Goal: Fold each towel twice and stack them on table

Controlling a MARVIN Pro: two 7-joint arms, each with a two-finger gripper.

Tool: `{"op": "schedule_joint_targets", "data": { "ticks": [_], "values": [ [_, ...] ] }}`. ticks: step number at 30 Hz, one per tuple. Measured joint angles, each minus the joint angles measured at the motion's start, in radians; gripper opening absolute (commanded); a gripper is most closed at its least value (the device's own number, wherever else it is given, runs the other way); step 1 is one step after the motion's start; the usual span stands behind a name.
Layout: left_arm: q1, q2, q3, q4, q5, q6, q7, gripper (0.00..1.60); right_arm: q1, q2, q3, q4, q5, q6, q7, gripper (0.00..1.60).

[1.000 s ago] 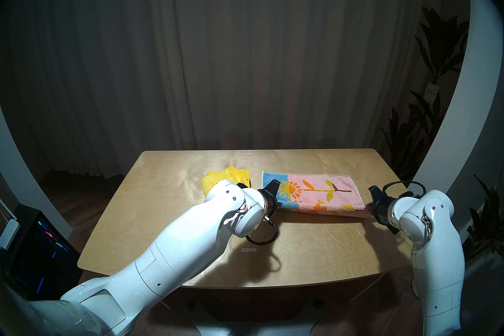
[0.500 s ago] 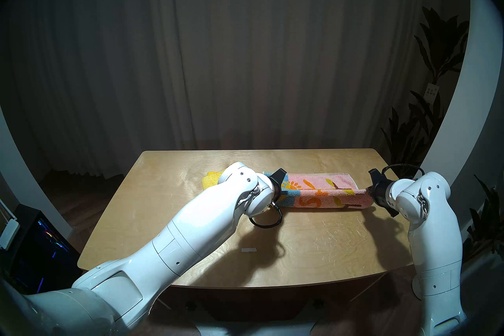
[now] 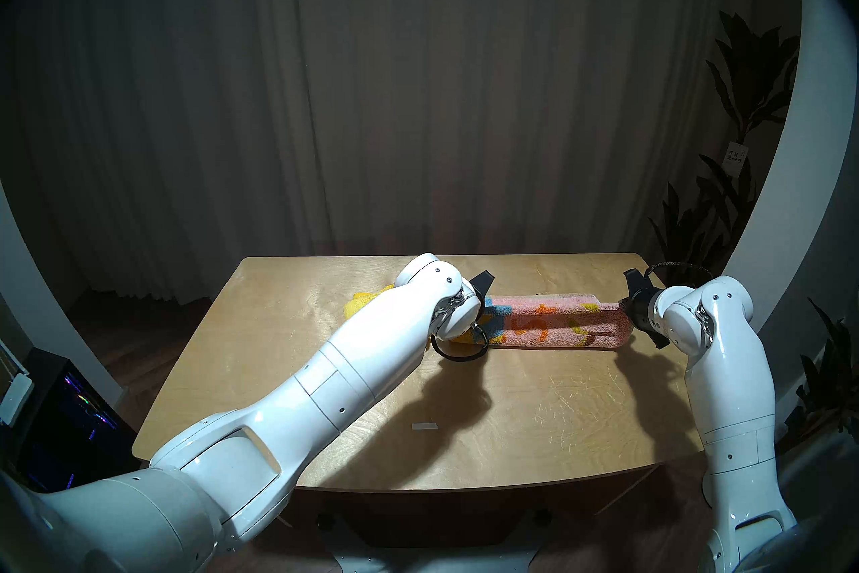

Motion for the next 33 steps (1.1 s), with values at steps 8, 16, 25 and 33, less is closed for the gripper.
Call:
{"op": "schedule_joint_targets", "data": {
  "ticks": [8, 16, 25, 33],
  "values": [
    [-0.056, -0.065, 0.051, 0.157, 0.041, 0.004, -0.038, 0.00, 0.059, -0.001, -0.042, 0.097, -0.052, -0.035, 0.049, 0.60],
    [-0.102, -0.111, 0.075, 0.308, 0.071, -0.008, -0.067, 0.01, 0.093, -0.001, -0.075, 0.151, -0.107, -0.078, 0.094, 1.60],
    [-0.142, -0.140, 0.060, 0.404, 0.086, -0.032, -0.103, 1.58, 0.124, 0.000, -0.106, 0.191, -0.143, -0.108, 0.156, 1.60],
    [-0.174, -0.169, 0.049, 0.454, 0.096, -0.049, -0.133, 1.60, 0.145, -0.001, -0.130, 0.218, -0.159, -0.125, 0.206, 1.60]
  ]
}}
